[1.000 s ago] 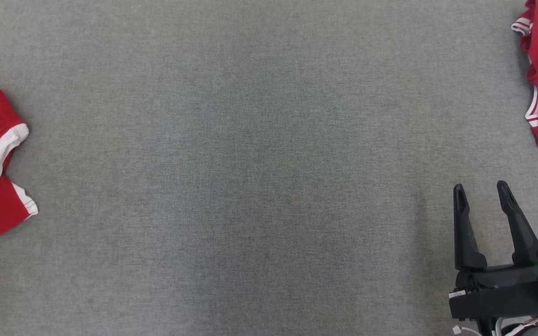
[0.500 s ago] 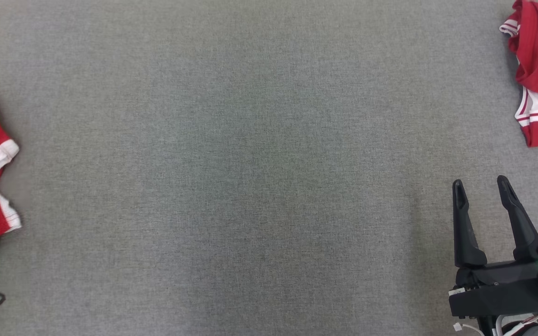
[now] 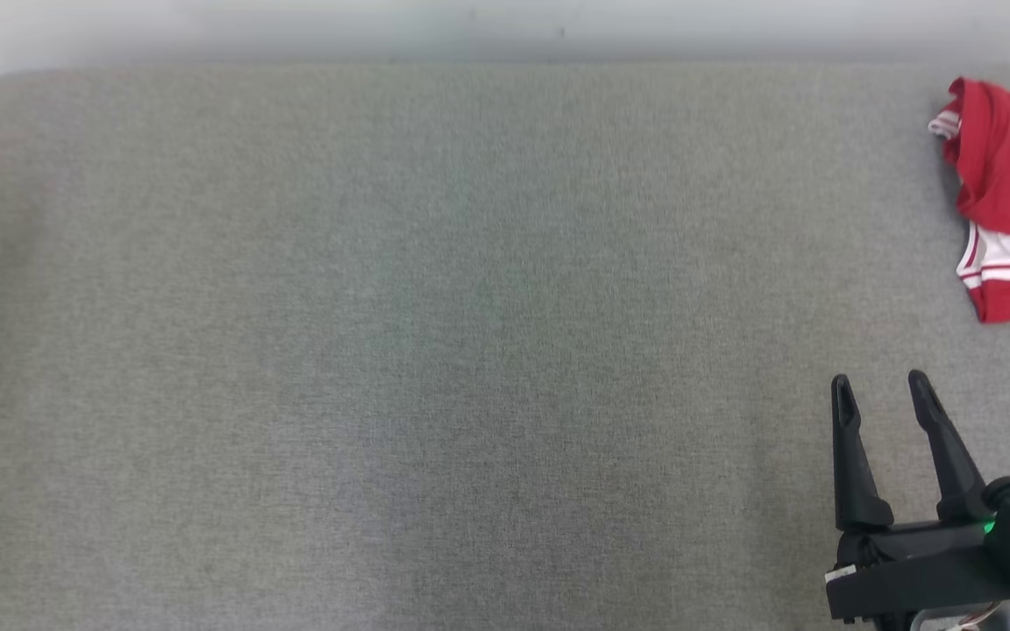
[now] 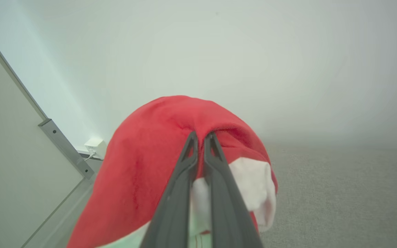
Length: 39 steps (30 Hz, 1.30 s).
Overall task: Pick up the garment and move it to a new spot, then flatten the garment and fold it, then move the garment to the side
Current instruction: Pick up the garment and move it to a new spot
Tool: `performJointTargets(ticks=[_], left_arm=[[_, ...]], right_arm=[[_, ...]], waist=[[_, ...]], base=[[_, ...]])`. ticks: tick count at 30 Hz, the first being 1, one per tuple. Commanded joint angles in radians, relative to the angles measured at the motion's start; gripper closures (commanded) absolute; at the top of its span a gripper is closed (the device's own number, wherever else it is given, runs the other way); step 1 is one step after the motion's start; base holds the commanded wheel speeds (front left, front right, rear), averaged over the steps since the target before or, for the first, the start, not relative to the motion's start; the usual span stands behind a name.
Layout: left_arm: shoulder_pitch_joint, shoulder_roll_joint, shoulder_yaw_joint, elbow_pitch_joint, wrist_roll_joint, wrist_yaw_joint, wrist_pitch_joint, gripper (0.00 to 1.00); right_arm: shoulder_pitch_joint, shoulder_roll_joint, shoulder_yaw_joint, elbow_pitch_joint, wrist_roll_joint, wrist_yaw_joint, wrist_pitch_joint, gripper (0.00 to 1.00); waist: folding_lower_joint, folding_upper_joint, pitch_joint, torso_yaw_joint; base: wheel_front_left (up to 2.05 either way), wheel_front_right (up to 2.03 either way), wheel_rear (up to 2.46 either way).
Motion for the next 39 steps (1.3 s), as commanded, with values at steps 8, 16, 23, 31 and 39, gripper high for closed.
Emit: performJointTargets(ticks=[8, 16, 23, 31, 39], left_arm=[[-0.118, -0.018, -0.080, -0.242, 0.072, 0.007, 0.016, 1.00], [-0.105, -0.119, -0.148, -0.577, 0.060, 0.064, 0.151, 1.00], [-0.011, -0.217, -0.222, -0.716, 0.054, 0.120, 0.200, 1.00], [0.154, -0.303, -0.298, -0.806, 0.053, 0.185, 0.193, 1.00], [0.323, -0.290, -0.336, -0.801, 0.062, 0.221, 0.152, 1.00]], right_arm=[[0.025, 0.004, 0.001, 0.080, 0.048, -0.002, -0.058, 0.00], [0.032, 0.004, 0.026, 0.156, 0.096, -0.002, -0.110, 0.00], [0.031, 0.004, 0.036, 0.185, 0.111, -0.002, -0.131, 0.00], [0.043, 0.004, 0.042, 0.193, 0.114, -0.002, -0.141, 0.00], [0.041, 0.004, 0.047, 0.190, 0.117, -0.002, -0.147, 0.00]], waist=[[0.0000, 0.0000, -0.108, -0.009], [0.0000, 0.0000, -0.163, -0.119], [0.0000, 0.0000, -0.182, -0.248], [0.0000, 0.0000, -0.165, -0.356], [0.0000, 0.0000, -0.136, -0.398]], base=[[0.00, 0.00, 0.00], [0.00, 0.00, 0.00], [0.00, 0.00, 0.00], [0.00, 0.00, 0.00], [0.00, 0.00, 0.00]])
